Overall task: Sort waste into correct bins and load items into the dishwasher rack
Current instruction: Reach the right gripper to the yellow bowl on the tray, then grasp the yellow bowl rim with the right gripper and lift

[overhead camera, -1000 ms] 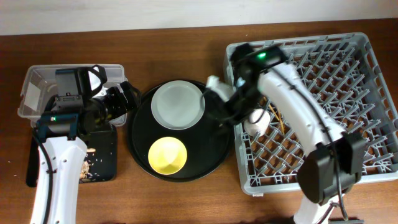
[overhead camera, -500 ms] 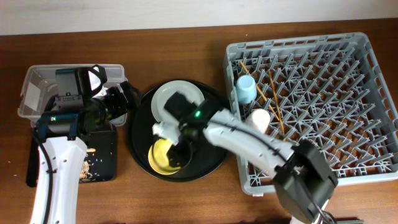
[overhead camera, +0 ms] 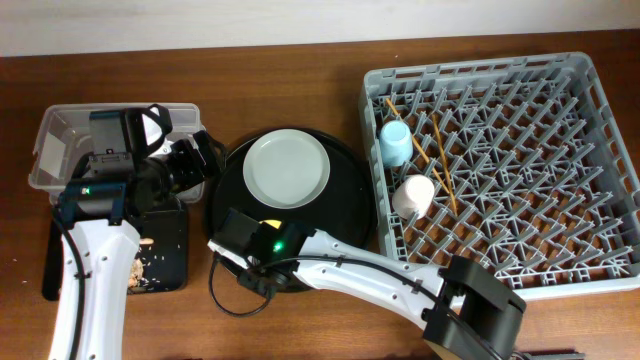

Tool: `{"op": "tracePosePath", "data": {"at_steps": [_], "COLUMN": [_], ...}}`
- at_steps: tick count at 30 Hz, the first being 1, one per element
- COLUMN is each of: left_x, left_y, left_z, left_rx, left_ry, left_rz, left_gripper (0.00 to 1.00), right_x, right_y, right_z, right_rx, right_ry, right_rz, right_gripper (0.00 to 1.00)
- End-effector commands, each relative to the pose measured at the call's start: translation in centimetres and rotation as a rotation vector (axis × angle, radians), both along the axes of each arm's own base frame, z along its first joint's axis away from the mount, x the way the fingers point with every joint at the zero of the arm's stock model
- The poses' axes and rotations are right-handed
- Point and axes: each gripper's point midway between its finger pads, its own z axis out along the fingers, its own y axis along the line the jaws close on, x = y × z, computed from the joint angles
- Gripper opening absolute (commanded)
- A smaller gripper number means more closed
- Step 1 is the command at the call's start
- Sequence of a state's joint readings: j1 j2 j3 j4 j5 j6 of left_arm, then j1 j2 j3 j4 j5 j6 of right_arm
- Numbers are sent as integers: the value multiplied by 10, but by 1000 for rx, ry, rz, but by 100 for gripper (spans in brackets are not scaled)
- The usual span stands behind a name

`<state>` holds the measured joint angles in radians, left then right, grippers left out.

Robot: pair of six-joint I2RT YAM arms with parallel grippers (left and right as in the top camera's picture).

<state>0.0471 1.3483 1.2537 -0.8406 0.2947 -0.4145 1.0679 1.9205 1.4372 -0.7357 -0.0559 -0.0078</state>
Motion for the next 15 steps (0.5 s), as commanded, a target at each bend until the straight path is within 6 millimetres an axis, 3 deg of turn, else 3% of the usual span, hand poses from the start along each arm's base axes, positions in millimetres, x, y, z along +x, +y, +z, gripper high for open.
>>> {"op": "tracePosePath", "data": {"at_steps": [1,6,15], "left_x": [1,1,1], "left_y": [1,1,1], "left_z": [2,2,2], "left_rx": [11,11,11], "left_ry": [-11,-11,-11], "left_rz": [-5,-5,-5], "left_gripper": [99,99,99], "right_x": [8,4,-10], "right_y": [-7,-7,-6], "right_z": [-11,-13,-18], "right_rx": [-16,-12,2], "right_ry": [-27,-8,62], "right_rz": [-63,-65,-55], "right_gripper": [42,36,36]}}
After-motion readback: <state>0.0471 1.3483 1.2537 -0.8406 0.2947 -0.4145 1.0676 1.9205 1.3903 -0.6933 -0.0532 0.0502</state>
